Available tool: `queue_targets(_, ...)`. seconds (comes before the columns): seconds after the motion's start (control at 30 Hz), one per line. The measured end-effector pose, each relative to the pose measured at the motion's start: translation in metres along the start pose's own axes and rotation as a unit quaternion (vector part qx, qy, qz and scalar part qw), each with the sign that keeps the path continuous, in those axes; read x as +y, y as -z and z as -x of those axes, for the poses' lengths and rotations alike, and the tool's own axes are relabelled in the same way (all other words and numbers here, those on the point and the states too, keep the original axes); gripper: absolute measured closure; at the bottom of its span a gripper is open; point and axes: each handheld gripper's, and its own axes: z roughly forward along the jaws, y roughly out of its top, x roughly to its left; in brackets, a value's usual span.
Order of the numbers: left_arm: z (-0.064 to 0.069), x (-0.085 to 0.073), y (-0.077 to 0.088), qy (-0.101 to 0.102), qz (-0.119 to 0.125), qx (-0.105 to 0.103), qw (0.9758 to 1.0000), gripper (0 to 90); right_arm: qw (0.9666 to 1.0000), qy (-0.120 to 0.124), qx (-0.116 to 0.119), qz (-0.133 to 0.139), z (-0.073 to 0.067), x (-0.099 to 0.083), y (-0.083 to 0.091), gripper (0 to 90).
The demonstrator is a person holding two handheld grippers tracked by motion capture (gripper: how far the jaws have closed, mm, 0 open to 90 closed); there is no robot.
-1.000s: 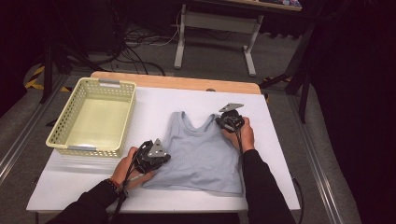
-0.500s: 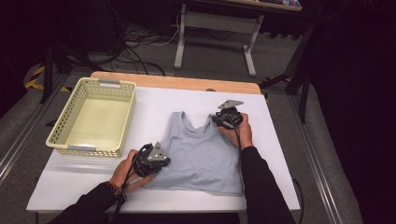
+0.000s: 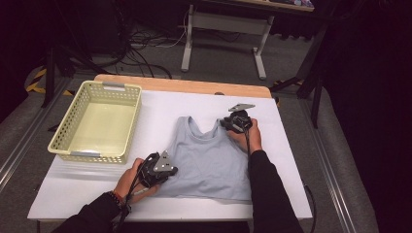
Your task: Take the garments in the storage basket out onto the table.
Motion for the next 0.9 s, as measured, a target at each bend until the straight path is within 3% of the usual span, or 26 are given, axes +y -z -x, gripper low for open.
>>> queue_targets(0.13, 0.000, 0.000, 0.000, -0.004, 0.003, 0.004, 1.0000, 89.9, 0.9996, 0.019, -0.017, -0.014, -0.003, 0.002, 0.002, 87.3)
queue_targets(0.33, 0.001, 0.001, 0.001, -0.003, 0.012, 0.012, 0.9998, 85.3, 0.9986, 0.028, -0.044, -0.009, -0.005, 0.006, 0.008, 90.0)
queue_targets(0.47, 0.000, 0.003, 0.005, 0.002, 0.028, 0.024, 0.9993, 73.1, 0.9960, 0.026, -0.084, 0.017, 0.003, 0.008, 0.023, 90.0)
queue_targets(0.57, -0.003, 0.004, 0.011, 0.008, 0.041, 0.035, 0.9985, 66.2, 0.9918, 0.016, -0.124, 0.026, 0.010, 0.009, 0.033, 90.0)
queue_targets(0.6, -0.004, 0.005, 0.014, 0.009, 0.049, 0.041, 0.9979, 64.1, 0.9917, -0.006, -0.125, 0.029, 0.014, 0.009, 0.037, 90.0)
queue_targets(0.63, -0.004, 0.005, 0.014, 0.009, 0.049, 0.041, 0.9979, 62.4, 0.9917, -0.006, -0.125, 0.029, 0.014, 0.009, 0.037, 90.0)
queue_targets(0.7, -0.005, 0.005, 0.019, 0.014, 0.061, 0.051, 0.9968, 58.8, 0.9905, -0.029, -0.128, 0.041, 0.023, 0.010, 0.046, 90.0)
queue_targets(0.83, -0.005, 0.005, 0.025, 0.012, 0.073, 0.058, 0.9956, 55.0, 0.9916, -0.034, -0.117, 0.044, 0.024, 0.008, 0.051, 90.0)
queue_targets(0.9, -0.005, 0.002, 0.030, 0.013, 0.079, 0.061, 0.9949, 48.3, 0.9923, -0.038, -0.103, 0.056, 0.023, 0.005, 0.060, 90.0)
